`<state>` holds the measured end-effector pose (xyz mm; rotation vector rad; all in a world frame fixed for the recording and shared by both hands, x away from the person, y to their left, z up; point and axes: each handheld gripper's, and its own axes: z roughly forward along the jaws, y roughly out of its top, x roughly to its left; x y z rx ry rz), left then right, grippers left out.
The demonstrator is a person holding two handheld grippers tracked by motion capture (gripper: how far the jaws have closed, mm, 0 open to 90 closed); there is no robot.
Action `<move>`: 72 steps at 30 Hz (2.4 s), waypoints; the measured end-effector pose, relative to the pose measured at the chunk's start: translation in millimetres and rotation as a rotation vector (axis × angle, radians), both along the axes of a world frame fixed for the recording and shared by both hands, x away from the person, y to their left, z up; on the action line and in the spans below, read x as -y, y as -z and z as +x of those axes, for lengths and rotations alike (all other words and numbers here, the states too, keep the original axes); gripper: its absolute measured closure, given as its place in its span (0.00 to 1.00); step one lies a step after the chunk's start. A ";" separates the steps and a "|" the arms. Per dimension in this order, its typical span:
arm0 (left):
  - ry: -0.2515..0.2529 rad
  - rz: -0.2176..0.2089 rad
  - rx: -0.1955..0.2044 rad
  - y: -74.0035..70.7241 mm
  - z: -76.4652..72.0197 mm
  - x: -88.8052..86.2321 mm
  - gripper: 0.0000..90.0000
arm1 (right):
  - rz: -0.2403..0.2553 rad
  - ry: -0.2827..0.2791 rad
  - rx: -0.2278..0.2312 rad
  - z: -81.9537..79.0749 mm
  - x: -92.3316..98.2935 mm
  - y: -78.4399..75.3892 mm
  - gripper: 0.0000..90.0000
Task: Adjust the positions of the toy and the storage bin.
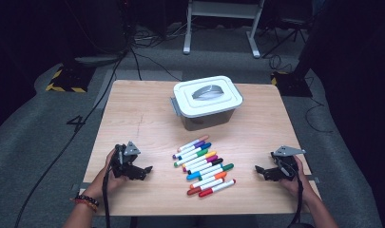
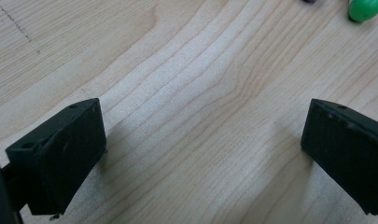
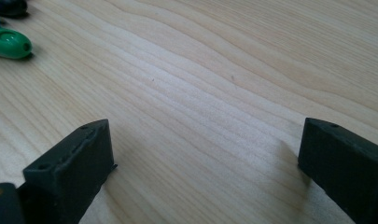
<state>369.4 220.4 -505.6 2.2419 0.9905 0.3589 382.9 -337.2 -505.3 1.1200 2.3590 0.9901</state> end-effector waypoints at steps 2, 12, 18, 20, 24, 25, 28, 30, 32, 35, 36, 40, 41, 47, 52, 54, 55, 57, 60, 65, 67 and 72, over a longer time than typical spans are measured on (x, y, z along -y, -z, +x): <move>0.002 0.002 0.002 -0.1 0.2 -0.2 0.00 | -0.002 -0.007 0.001 -0.9 0.3 0.0 0.03; 0.018 -0.003 -0.001 0.2 0.9 -1.6 0.00 | -0.001 -0.034 -0.007 -8.6 1.1 -0.3 0.04; 0.015 -0.001 -0.003 -0.1 4.1 -1.3 0.00 | -0.008 -0.042 -0.011 -21.9 -7.5 -0.9 0.04; 0.012 -0.004 -0.003 0.1 5.5 -0.9 0.00 | -0.008 -0.054 -0.012 -24.6 -9.8 -1.0 0.04; -0.002 -0.005 -0.003 0.1 14.3 1.9 0.00 | -0.011 -0.099 -0.013 -36.4 -22.1 -1.2 0.04; -0.002 -0.005 -0.003 0.1 14.3 1.9 0.00 | -0.011 -0.099 -0.013 -36.4 -22.1 -1.2 0.04; -0.012 -0.004 0.000 0.0 21.9 4.1 0.00 | -0.008 -0.121 -0.012 -42.5 -30.2 -0.8 0.04; -0.010 -0.003 -0.001 0.0 28.1 5.9 0.00 | -0.009 -0.129 -0.013 -47.0 -36.2 -0.8 0.04; -0.019 -0.004 -0.002 -0.1 34.9 8.0 0.00 | -0.011 -0.141 -0.014 -51.7 -42.8 -0.9 0.04; -0.020 -0.004 -0.002 -0.2 45.1 11.5 0.00 | -0.011 -0.153 -0.012 -57.9 -53.2 -0.5 0.03; -0.026 -0.002 -0.001 -0.2 48.8 12.6 0.00 | -0.013 -0.161 -0.009 -60.0 -58.6 -0.1 0.01; -0.047 0.002 0.000 -0.5 65.5 19.7 0.00 | -0.018 -0.171 -0.014 -63.6 -69.4 -0.1 0.00; -0.054 0.000 0.001 -0.5 68.4 21.7 0.00 | -0.017 -0.173 -0.015 -64.0 -71.5 0.0 0.00; -0.050 -0.001 -0.004 -0.6 86.6 36.6 0.00 | -0.036 -0.156 0.016 -66.3 -92.2 -0.6 0.00; -0.055 -0.003 0.001 -0.5 98.5 47.7 0.00 | -0.033 -0.153 0.013 -62.9 -100.8 -0.6 0.00; -0.047 -0.002 -0.002 -0.7 103.1 52.7 0.00 | -0.035 -0.150 0.018 -63.2 -101.0 -0.5 0.00; -0.047 -0.004 -0.001 -0.6 107.4 58.6 0.00 | -0.033 -0.147 0.015 -63.3 -101.1 -0.4 0.00; -0.044 -0.003 0.001 -0.7 109.1 61.5 0.00 | -0.031 -0.146 0.013 -63.2 -101.1 -0.4 0.00; -0.039 -0.003 -0.001 -0.8 112.7 69.5 0.00 | -0.030 -0.144 0.007 -63.0 -101.7 -0.3 0.00; -0.015 0.002 0.000 -1.1 116.9 79.6 0.00 | -0.035 -0.137 0.012 -61.6 -102.7 -0.6 0.00; -0.017 -0.002 -0.003 -1.0 116.8 81.6 0.00 | -0.034 -0.130 0.011 -61.1 -102.6 -0.7 0.00; 0.030 0.005 -0.001 -1.4 114.8 91.6 0.00 | -0.033 -0.110 0.015 -59.0 -101.4 -0.5 0.00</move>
